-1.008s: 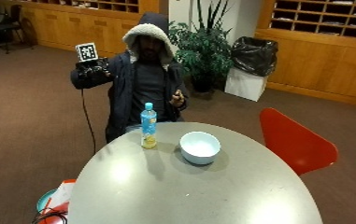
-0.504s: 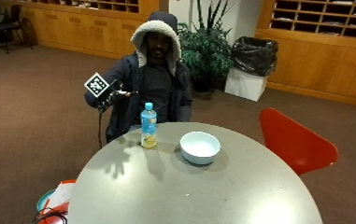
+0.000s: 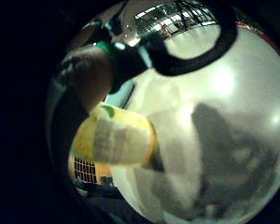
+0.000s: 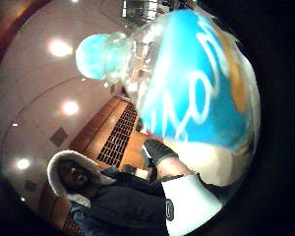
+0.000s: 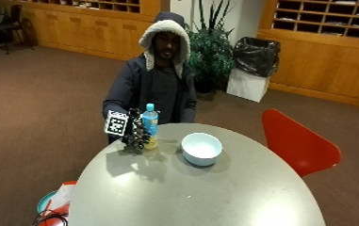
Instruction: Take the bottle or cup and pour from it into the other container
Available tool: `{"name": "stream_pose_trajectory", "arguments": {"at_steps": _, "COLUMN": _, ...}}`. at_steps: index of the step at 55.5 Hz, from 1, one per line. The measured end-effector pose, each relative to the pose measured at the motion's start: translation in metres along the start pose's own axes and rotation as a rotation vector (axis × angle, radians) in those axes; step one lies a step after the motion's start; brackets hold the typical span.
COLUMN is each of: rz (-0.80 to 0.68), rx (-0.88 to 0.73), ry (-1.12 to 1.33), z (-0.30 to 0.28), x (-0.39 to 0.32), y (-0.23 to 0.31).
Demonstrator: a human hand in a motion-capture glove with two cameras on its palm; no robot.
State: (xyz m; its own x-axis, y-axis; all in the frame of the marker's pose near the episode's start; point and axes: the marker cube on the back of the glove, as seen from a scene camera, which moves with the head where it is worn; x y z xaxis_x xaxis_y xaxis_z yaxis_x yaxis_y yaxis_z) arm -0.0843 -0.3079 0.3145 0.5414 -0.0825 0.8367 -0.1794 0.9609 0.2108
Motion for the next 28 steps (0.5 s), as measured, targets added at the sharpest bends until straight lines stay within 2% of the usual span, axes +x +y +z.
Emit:
{"name": "stream_pose_trajectory", "arguments": {"at_steps": 5, "rz": 0.120, "rx": -0.013, "ry": -0.087, "z": 0.011, "x": -0.001, "y": -0.004}}
{"name": "stream_pose_trajectory", "arguments": {"at_steps": 11, "rz": 0.059, "rx": -0.008, "ry": -0.136, "z": 0.019, "x": 0.003, "y": -0.008}}
{"name": "stream_pose_trajectory", "arguments": {"at_steps": 16, "rz": 0.187, "rx": -0.007, "ry": -0.159, "z": 0.023, "x": -0.002, "y": -0.007}}
{"name": "stream_pose_trajectory", "arguments": {"at_steps": 25, "rz": 0.073, "rx": -0.037, "ry": -0.176, "z": 0.022, "x": 0.002, "y": -0.004}}
{"name": "stream_pose_trajectory", "arguments": {"at_steps": 28, "rz": -0.013, "rx": 0.045, "ry": -0.173, "z": 0.024, "x": 0.005, "y": -0.011}}
